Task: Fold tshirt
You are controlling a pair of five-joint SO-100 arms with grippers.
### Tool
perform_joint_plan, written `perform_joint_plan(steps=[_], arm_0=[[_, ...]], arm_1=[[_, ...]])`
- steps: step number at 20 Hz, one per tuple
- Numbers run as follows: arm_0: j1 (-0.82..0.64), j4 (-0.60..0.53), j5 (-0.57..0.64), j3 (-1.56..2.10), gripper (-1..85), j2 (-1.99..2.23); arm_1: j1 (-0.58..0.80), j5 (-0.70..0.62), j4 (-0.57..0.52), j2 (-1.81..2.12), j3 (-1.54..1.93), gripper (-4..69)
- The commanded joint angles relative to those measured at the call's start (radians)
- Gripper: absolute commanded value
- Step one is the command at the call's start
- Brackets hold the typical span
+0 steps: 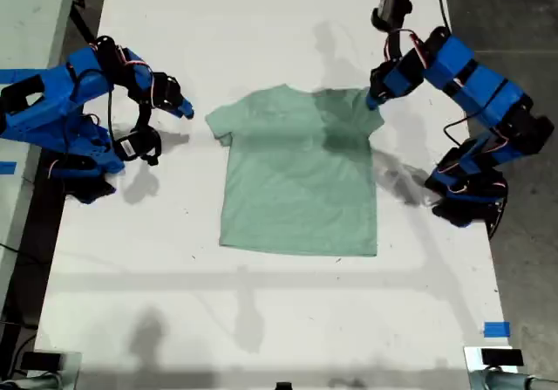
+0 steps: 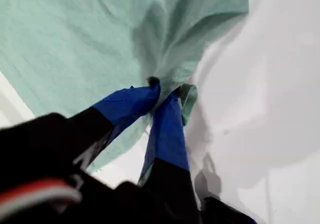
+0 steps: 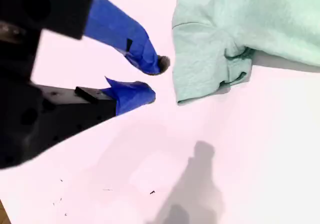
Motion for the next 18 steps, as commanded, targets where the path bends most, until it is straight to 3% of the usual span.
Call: perform_joint_plan(steps=[1, 5, 9, 10, 11, 12, 15, 18], arm_0=[[0.008, -0.015, -0.009, -0.014, 6.1, 0.003], [0.018, -0.014, -0.020, -0.015, 6.2, 0.008], [0.023, -0.009, -0.031, -0.006, 6.7, 0.025], [0.025, -0.005, -0.032, -0.005, 7.4, 0.028], [0.025, -0.003, -0.035, 0.000, 8.5, 0.032], [0.025, -0.003, -0.035, 0.005, 9.5, 0.037], [0.015, 0.000, -0.035, 0.005, 14.0, 0.040], [0.012, 0.014, -0.035, -0.014, 16.7, 0.040]], arm_1=[[-0.143, 0.094, -0.081, -0.098, -0.176, -0.7], [-0.291, 0.158, -0.187, -0.453, -0.449, -0.7], [-0.314, 0.227, -0.330, -0.775, -0.545, -1.0], [-0.307, 0.238, -0.310, -0.868, -0.597, 4.1], [-0.304, 0.236, -0.249, -0.960, -0.686, 29.8], [-0.308, 0.230, -0.181, -1.009, -0.769, 34.6], [-0.325, 0.209, -0.115, -0.874, -0.775, 27.8], [-0.299, 0.167, 0.035, -0.607, -0.756, 25.5]])
